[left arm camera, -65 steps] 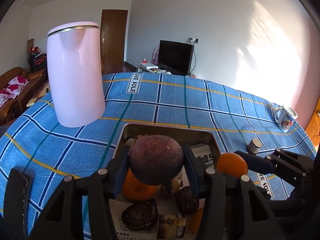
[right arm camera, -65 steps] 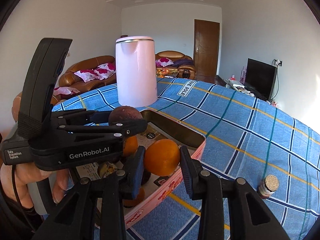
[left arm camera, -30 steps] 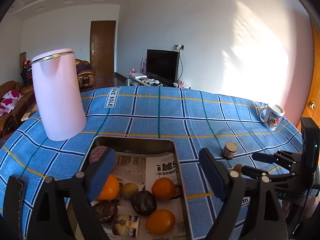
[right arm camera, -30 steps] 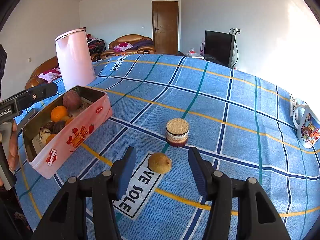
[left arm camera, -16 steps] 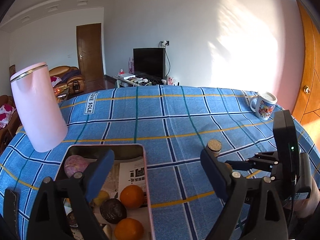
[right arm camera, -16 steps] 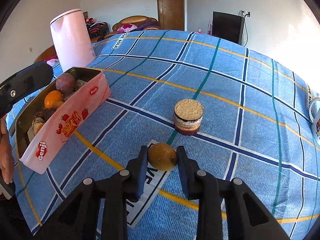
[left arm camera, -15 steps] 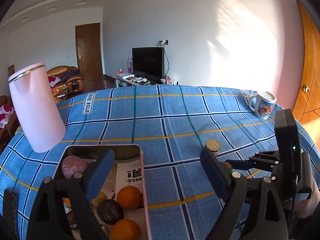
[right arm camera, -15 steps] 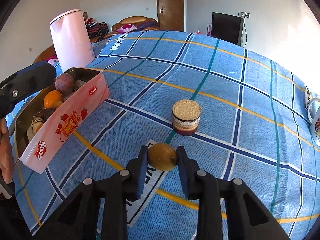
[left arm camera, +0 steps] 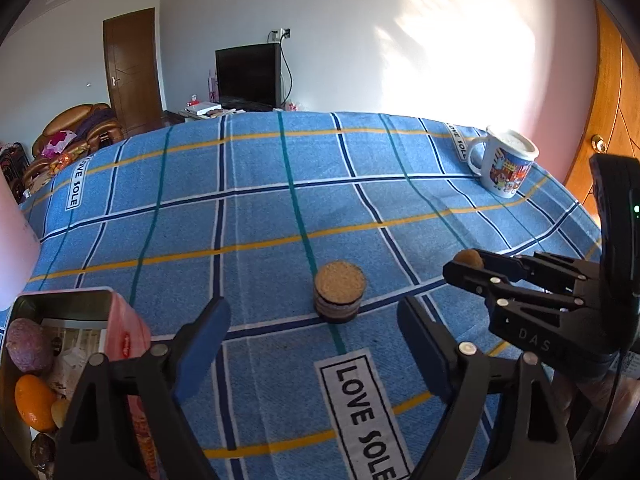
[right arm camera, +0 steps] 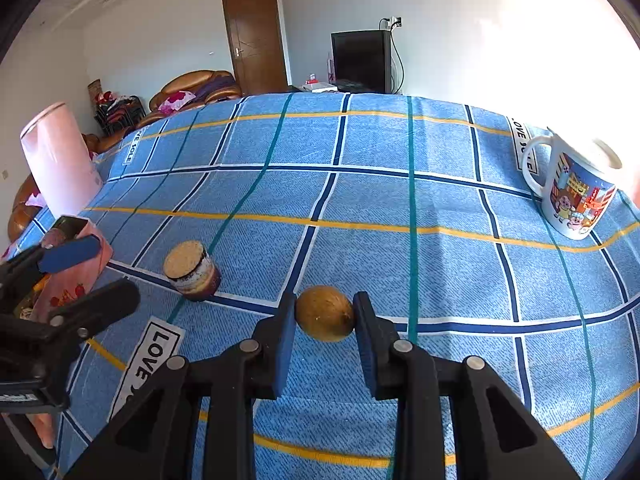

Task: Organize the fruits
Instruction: 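Grasp a round cake slice with the left tool while the right tool grasps the yellow-brown fruit, then lift and carry the cake slice and yellow-brown fruit over the tin box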

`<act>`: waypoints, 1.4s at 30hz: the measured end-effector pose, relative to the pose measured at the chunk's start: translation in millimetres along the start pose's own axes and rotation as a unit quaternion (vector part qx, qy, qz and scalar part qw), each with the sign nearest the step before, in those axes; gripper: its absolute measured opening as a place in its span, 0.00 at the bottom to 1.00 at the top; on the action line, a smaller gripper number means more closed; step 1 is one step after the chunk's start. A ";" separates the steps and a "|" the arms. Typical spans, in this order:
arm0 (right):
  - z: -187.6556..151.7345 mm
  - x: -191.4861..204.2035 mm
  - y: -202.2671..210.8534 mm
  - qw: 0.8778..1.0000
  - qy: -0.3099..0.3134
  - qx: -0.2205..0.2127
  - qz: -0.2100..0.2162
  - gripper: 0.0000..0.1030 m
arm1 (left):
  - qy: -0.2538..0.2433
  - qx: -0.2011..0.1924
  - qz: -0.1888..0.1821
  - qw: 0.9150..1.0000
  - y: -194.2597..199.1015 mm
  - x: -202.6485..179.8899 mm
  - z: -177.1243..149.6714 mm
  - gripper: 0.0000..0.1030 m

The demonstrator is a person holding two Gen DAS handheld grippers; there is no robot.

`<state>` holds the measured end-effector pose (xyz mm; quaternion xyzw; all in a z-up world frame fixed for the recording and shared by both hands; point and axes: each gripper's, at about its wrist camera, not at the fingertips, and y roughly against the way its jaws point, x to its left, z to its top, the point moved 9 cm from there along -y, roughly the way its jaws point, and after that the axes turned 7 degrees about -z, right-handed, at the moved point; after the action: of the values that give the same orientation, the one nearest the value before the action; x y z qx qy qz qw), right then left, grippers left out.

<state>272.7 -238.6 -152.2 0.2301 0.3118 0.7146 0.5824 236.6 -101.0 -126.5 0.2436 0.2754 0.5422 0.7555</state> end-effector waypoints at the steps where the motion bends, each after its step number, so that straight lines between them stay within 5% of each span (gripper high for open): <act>1: 0.6 -1.5 0.8 1.000 -0.001 -0.003 -0.002 0.29 | 0.000 0.005 -0.005 1.000 -4.7 -2.6 -0.5 0.84; 13: 2.1 3.6 5.8 1.000 0.009 -0.017 0.000 0.30 | 0.045 0.048 -0.039 0.997 -43.7 -0.5 -2.6 0.59; 17: 2.4 5.8 6.2 1.000 0.017 -0.019 -0.004 0.30 | 0.051 0.054 -0.061 0.995 -48.0 -2.5 -1.5 0.36; 42: 9.7 16.5 37.3 0.995 0.032 -0.095 0.020 0.30 | 0.015 -0.040 -0.027 0.999 -2.8 -7.5 7.9 0.36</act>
<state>250.2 -225.5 -119.3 0.1564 0.2567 0.7593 0.5771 241.9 -109.4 -121.4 0.1975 0.2711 0.5354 0.7751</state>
